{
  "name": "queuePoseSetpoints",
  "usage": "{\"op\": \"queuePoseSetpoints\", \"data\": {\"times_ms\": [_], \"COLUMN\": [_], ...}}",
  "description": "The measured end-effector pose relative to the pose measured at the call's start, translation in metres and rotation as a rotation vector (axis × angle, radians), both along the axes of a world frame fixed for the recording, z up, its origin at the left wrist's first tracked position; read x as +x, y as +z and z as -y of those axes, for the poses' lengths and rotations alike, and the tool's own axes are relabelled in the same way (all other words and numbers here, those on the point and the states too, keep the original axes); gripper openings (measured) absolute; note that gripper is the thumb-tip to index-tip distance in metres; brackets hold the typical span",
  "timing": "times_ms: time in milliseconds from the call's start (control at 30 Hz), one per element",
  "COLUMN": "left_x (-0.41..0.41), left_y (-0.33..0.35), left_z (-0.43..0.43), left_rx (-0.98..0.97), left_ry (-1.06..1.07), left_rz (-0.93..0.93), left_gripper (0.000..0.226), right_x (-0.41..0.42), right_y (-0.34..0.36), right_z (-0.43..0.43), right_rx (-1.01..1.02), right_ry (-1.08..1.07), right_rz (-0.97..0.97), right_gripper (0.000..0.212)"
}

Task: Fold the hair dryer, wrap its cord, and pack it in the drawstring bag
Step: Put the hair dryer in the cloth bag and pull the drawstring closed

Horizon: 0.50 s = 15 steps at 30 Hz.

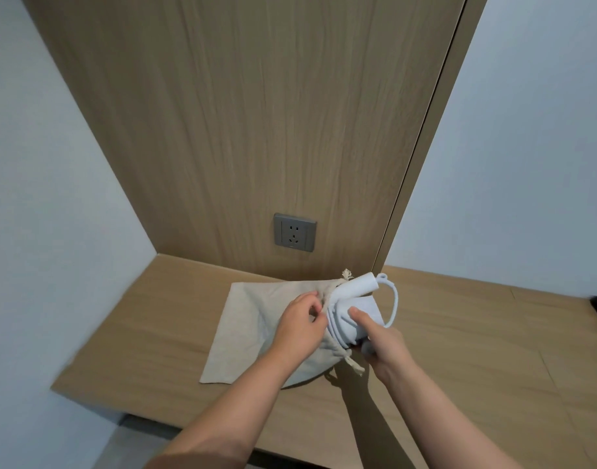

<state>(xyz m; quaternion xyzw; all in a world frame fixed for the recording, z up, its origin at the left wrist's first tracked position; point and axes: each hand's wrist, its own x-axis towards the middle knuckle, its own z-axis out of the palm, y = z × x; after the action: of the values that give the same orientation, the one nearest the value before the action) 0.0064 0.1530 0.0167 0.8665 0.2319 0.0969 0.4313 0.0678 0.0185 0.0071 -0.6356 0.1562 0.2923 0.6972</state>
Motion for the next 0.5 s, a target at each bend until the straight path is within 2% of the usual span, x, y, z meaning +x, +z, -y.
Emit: {"op": "queuePoseSetpoints", "data": {"times_ms": [100, 267, 400, 500], "left_x": [0.004, 0.006, 0.006, 0.006], "left_y": [0.001, -0.004, -0.019, -0.024], "left_z": [-0.001, -0.01, -0.019, -0.023], "left_rx": [-0.063, -0.083, -0.043, -0.048], "left_ry": [-0.023, -0.068, -0.015, -0.053], "left_rz": [-0.007, -0.043, -0.143, -0.199], "left_gripper": [0.017, 0.014, 0.014, 0.018], "right_x": [0.002, 0.002, 0.001, 0.003], "right_y": [0.0, -0.01, -0.022, -0.021], "right_z": [-0.005, -0.02, -0.027, -0.027], "right_rx": [-0.079, -0.206, -0.028, 0.109], "right_ry": [0.119, 0.197, 0.068, 0.059], "right_rz": [0.032, 0.005, -0.171, -0.309], "right_gripper": [0.024, 0.032, 0.025, 0.023]}}
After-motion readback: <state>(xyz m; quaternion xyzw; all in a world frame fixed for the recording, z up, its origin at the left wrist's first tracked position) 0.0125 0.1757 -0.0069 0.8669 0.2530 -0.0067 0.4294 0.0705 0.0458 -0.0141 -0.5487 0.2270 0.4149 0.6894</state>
